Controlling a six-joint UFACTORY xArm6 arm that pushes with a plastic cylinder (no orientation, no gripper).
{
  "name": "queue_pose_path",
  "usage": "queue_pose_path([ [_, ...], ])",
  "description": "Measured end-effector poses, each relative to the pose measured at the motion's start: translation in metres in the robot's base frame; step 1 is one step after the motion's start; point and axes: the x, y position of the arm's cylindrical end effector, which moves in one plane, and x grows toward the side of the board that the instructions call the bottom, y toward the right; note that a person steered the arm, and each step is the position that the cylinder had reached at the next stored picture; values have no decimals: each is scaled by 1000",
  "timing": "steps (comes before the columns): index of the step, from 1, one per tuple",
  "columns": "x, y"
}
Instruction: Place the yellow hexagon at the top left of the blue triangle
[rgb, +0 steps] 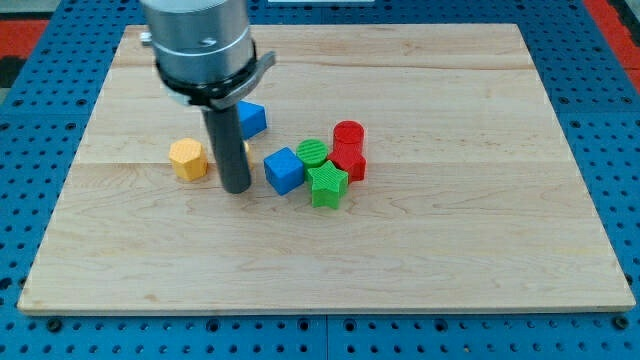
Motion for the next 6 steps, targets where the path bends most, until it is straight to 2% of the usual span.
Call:
queue_pose_path([
  [2, 1, -49],
  [3, -5, -52],
  [6, -93, -50],
])
